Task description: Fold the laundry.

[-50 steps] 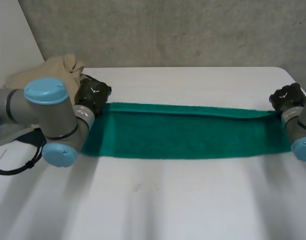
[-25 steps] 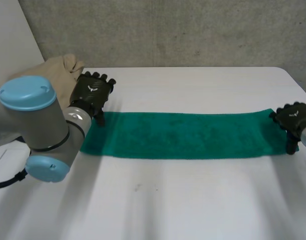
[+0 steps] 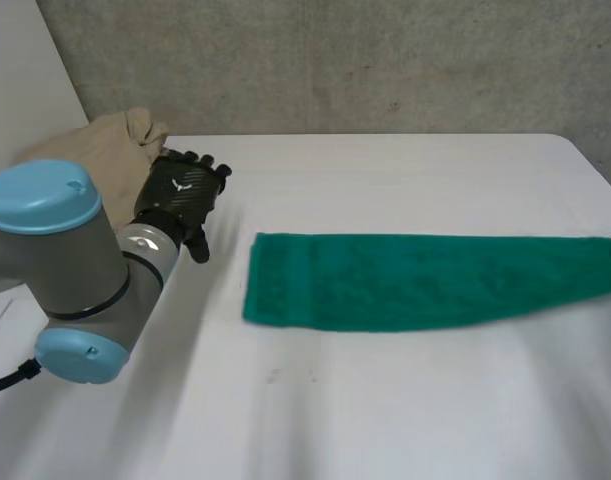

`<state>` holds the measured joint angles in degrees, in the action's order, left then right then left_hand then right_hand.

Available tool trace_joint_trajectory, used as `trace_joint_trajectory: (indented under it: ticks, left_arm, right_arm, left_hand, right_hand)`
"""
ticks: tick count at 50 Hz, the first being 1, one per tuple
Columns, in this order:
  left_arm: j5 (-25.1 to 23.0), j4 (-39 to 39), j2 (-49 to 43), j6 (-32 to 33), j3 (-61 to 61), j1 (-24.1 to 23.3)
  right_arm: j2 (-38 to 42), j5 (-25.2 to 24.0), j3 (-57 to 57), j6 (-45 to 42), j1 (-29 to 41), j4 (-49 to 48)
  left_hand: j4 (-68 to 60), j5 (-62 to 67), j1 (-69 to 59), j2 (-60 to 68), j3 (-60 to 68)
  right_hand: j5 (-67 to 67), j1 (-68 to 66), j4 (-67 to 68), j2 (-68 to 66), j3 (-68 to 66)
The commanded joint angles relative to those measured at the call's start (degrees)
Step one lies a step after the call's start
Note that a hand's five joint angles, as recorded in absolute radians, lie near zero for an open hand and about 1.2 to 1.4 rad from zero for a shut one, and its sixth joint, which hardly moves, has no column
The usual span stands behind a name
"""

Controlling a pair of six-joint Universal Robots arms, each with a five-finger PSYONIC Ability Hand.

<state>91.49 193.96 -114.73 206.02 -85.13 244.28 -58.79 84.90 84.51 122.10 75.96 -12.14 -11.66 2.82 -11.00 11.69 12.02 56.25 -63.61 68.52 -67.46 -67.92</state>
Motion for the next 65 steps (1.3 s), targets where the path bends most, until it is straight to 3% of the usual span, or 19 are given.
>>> trace_joint_trajectory:
  ticks: [1,4,10,13,16,20,24,25,30,34,37,41,43,47,48,53,57,61,65]
  left_arm:
    - [0.0,0.0,2.0,-0.1,-2.0,0.2]
    - [0.0,0.0,2.3,-0.1,-2.6,0.3]
    - [0.0,0.0,3.1,-0.1,-3.7,0.3]
    - [0.0,0.0,3.1,-0.1,-4.4,0.3]
    - [0.0,0.0,3.0,-0.1,-4.9,0.3]
    - [0.0,0.1,2.8,-0.2,-5.0,0.2]
    - [0.0,0.1,2.3,-0.1,-4.7,-0.1]
    - [0.0,0.1,2.3,-0.2,-4.5,-0.2]
    - [-0.1,0.3,2.4,-0.2,-3.4,-0.7]
    - [-0.1,0.9,2.3,-0.2,-2.2,-2.4]
    - [-0.1,1.3,2.3,-0.2,-1.8,-3.2]
    - [-0.1,1.7,2.2,-0.2,-1.7,-4.0]
    - [-0.1,1.8,2.1,-0.2,-1.7,-4.3]
    - [-0.1,1.8,1.6,-0.2,-1.6,-4.7]
    - [-0.1,1.7,1.6,-0.1,-1.6,-4.7]
    - [0.0,1.7,1.8,-0.2,-2.0,-4.7]
    - [0.1,1.7,2.3,-0.2,-2.3,-4.6]
    - [0.3,1.6,2.5,-0.2,-2.5,-4.4]
    - [0.5,1.2,2.5,-0.6,-3.0,-4.2]
  right_arm:
    - [-4.4,-6.8,0.2,-3.9,13.1,-6.9]
    - [-5.1,-11.9,0.1,-0.5,22.8,-9.1]
    - [-3.8,-17.6,-0.8,2.6,36.1,-11.9]
    - [2.9,-20.0,-3.1,2.8,46.3,-13.8]
    - [7.8,-21.7,-5.0,2.8,52.2,-14.7]
    - [11.8,-20.3,-6.9,2.7,54.0,-14.2]
    - [11.6,-15.7,-5.9,4.4,53.9,-14.0]
    - [10.9,-14.6,-5.6,5.1,53.9,-14.0]
    - [1.0,-7.4,-1.0,17.7,46.9,-10.5]
    - [-4.7,-7.6,2.1,26.2,40.4,-2.2]
    - [-4.8,-9.0,5.3,28.3,37.0,3.3]
    - [-5.1,-9.4,10.4,24.0,32.2,4.1]
    - [-4.8,-9.1,12.9,19.3,29.1,3.4]
    - [-2.9,-8.4,13.4,13.3,26.9,2.7]
    - [-2.0,-7.8,12.6,12.0,26.8,2.2]
    - [-1.9,-2.5,8.7,11.7,27.5,-2.4]
    - [-3.5,-2.4,4.5,12.3,35.1,-4.5]
    - [-3.2,-6.2,-0.1,12.4,44.9,-5.1]
    - [4.0,-15.2,-2.2,13.4,52.1,-5.4]
  left_hand:
    - [1.7,-2.8,1.0,-1.7,-2.0]
    - [1.7,-2.8,1.0,-1.7,-2.0]
    - [1.7,-2.8,1.0,-1.7,-2.0]
    - [1.7,-2.8,1.0,-1.7,-2.0]
    - [1.7,-2.8,1.0,-1.7,-2.0]
    - [1.7,-2.8,1.0,-1.7,-2.0]
    - [1.7,-2.8,1.0,-1.7,-2.0]
    - [1.7,-2.8,1.0,-1.7,-2.0]
    - [1.7,-2.8,1.0,-1.7,-2.0]
    - [1.7,-2.8,1.0,-1.7,-2.0]
    - [1.7,-2.8,1.0,-1.7,-2.0]
    - [1.7,-2.8,1.0,-1.7,-2.0]
    - [1.7,-2.8,1.0,-1.7,-2.0]
    - [1.7,-2.8,1.0,-1.7,-2.0]
    - [1.7,-2.8,1.0,-1.7,-2.0]
    - [1.7,-2.8,1.0,-1.7,-2.0]
    - [1.7,-2.8,1.0,-1.7,-2.0]
    - [1.7,-2.8,1.0,-1.7,-2.0]
    - [1.7,-2.8,1.0,-1.7,-2.0]
  right_hand:
    - [13.7,-16.4,11.5,-12.5,-12.1]
    - [13.7,-16.4,11.5,-12.5,-12.1]
    - [13.7,-16.4,11.5,-12.5,-12.1]
    - [13.7,-16.4,11.5,-12.5,-12.1]
    - [13.7,-16.4,11.5,-12.5,-12.1]
    - [12.8,-15.4,10.5,-11.6,-11.1]
    - [-52.3,49.6,-54.5,53.5,53.9]
    - [-56.3,53.6,-58.5,57.5,57.9]
    - [-56.3,53.6,-58.5,57.5,57.9]
    - [-56.3,53.6,-58.5,57.5,57.9]
    - [-56.3,53.6,-58.5,57.5,57.9]
    - [-56.3,53.6,-58.5,57.5,57.9]
    - [-47.1,44.5,-49.4,48.3,48.8]
    - [-8.5,5.8,-10.8,9.7,10.2]
    - [11.3,-13.9,9.0,-10.0,-9.6]
    - [13.7,-16.4,11.5,-12.5,-12.1]
    - [13.7,-16.4,11.5,-12.5,-12.1]
    - [13.7,-16.4,11.5,-12.5,-12.1]
    - [13.7,-16.4,11.5,-12.5,-12.1]
